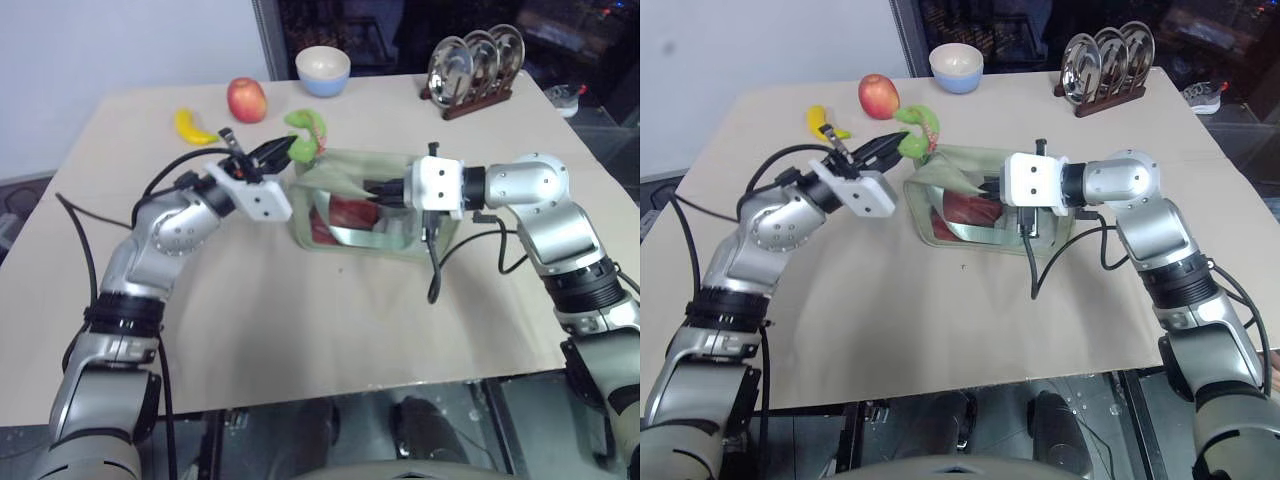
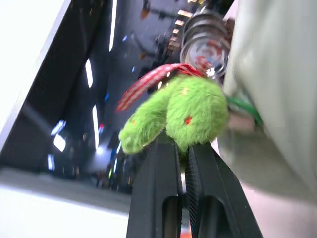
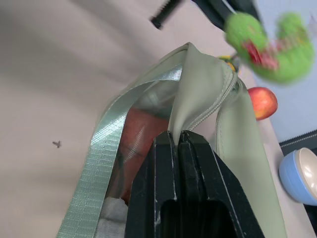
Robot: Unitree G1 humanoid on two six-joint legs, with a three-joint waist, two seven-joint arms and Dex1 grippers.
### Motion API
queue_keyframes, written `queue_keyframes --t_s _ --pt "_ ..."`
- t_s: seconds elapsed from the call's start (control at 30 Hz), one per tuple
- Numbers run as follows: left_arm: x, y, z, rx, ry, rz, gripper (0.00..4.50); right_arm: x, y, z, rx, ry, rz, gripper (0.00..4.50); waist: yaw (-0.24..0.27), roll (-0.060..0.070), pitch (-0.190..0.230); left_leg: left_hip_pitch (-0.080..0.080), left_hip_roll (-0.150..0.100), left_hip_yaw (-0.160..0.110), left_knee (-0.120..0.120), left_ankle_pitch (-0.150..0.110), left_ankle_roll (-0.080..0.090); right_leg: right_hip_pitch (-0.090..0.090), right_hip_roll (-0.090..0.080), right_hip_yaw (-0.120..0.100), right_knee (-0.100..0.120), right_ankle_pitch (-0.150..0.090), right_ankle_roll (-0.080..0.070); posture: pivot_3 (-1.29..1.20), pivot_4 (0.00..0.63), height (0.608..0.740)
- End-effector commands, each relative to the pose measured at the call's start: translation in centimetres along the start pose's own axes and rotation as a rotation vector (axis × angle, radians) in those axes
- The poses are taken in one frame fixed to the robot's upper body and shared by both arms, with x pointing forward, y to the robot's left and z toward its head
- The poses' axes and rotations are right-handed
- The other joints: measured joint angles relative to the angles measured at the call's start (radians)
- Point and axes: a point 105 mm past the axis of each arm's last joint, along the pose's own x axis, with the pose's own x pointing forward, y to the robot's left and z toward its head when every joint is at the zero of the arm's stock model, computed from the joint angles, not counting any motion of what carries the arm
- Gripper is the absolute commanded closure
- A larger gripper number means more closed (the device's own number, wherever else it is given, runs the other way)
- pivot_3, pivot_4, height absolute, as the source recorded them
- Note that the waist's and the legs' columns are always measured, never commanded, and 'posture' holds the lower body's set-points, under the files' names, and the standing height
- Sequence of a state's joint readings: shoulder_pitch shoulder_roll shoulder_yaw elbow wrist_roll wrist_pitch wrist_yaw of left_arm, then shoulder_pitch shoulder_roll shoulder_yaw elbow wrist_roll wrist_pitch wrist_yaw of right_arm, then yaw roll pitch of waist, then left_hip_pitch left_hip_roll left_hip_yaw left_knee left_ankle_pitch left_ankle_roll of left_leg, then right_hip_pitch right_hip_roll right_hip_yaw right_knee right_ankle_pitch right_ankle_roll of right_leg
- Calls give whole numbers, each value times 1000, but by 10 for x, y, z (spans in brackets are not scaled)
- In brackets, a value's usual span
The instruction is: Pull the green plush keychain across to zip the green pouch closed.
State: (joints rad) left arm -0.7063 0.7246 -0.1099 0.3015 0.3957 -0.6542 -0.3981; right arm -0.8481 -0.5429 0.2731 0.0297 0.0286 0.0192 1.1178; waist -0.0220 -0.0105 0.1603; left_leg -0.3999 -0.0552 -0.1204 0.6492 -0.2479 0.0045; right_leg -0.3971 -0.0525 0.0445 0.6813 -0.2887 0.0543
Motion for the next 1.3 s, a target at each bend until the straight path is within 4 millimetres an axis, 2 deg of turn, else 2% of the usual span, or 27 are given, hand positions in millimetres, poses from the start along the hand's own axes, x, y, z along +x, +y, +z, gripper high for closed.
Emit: queue_keyframes --t_s 0.03,0.1,0.17,0.33,0.43,0.5,0.57,0.7,0.77,0.83,0.97,1.07,1.23,1.3 --pt "8 14 10 35 -95 -25 2817 3 -4 7 -29 -17 -11 4500 -5 0 0 0 0 0 0 0 0 0 0 0 0 0 0 0 150 740" --pt "9 12 12 26 -124 -60 2035 4 -4 8 -27 -18 -15 4500 -13 0 0 0 0 0 0 0 0 0 0 0 0 0 0 0 150 740" --pt "7 9 15 -60 -157 -87 2035 3 -3 7 -25 -15 -19 4500 -22 0 0 0 0 0 0 0 0 0 0 0 0 0 0 0 150 740" --pt "-1 23 16 -288 -202 -43 2035 3 -3 7 -18 -13 -25 4500 -21 0 0 0 0 -1 0 0 0 0 -1 0 0 0 0 0 150 740" --pt "-15 32 6 -590 -186 -4 2035 3 -2 8 -15 -13 -26 4500 -24 0 0 0 0 0 1 0 0 0 0 0 1 0 0 0 150 740" --pt "-32 34 -1 -866 -174 9 2035 2 -1 8 -14 -13 -25 4500 -27 0 0 0 1 0 1 0 0 0 -1 1 1 0 0 0 150 740" --pt "-51 26 -9 -1064 -116 0 2035 2 0 9 -12 -13 -24 4500 -33 0 0 0 2 -1 1 0 0 0 -1 1 1 0 0 0 150 740" --pt "-75 -8 -8 -1275 -42 -17 2035 1 1 9 -9 -15 -18 4500 -37 0 0 1 2 -1 1 0 0 0 -1 1 1 0 0 0 150 740" --pt "-77 -31 -3 -1301 6 -37 2035 1 1 9 -8 -16 -13 4500 -25 0 0 1 1 -1 2 0 0 1 -2 0 1 0 0 0 150 740" --pt "-76 -46 -1 -1308 41 -39 2035 0 1 9 -8 -17 -11 4500 -17 0 0 1 1 -1 2 0 0 1 -2 0 1 0 0 0 150 740" --pt "-63 -72 -12 -1287 156 40 2035 1 0 9 -7 -19 -9 4500 -13 0 0 2 1 -1 2 0 0 1 -2 0 3 0 0 0 150 740" --pt "-56 -74 -19 -1289 180 111 2035 0 0 10 -7 -20 -8 4500 -16 0 0 2 1 0 3 0 0 1 -2 0 4 0 0 0 150 740" --pt "-49 -81 -8 -1307 130 61 2035 -1 0 10 4 -17 -9 4500 -18 0 0 1 2 0 3 0 0 0 -2 1 4 0 0 0 150 740" --pt "-47 -82 -4 -1317 108 50 2547 -2 0 9 21 -10 -8 4500 -17 0 0 1 1 0 3 0 0 0 -2 1 3 0 0 0 150 740"
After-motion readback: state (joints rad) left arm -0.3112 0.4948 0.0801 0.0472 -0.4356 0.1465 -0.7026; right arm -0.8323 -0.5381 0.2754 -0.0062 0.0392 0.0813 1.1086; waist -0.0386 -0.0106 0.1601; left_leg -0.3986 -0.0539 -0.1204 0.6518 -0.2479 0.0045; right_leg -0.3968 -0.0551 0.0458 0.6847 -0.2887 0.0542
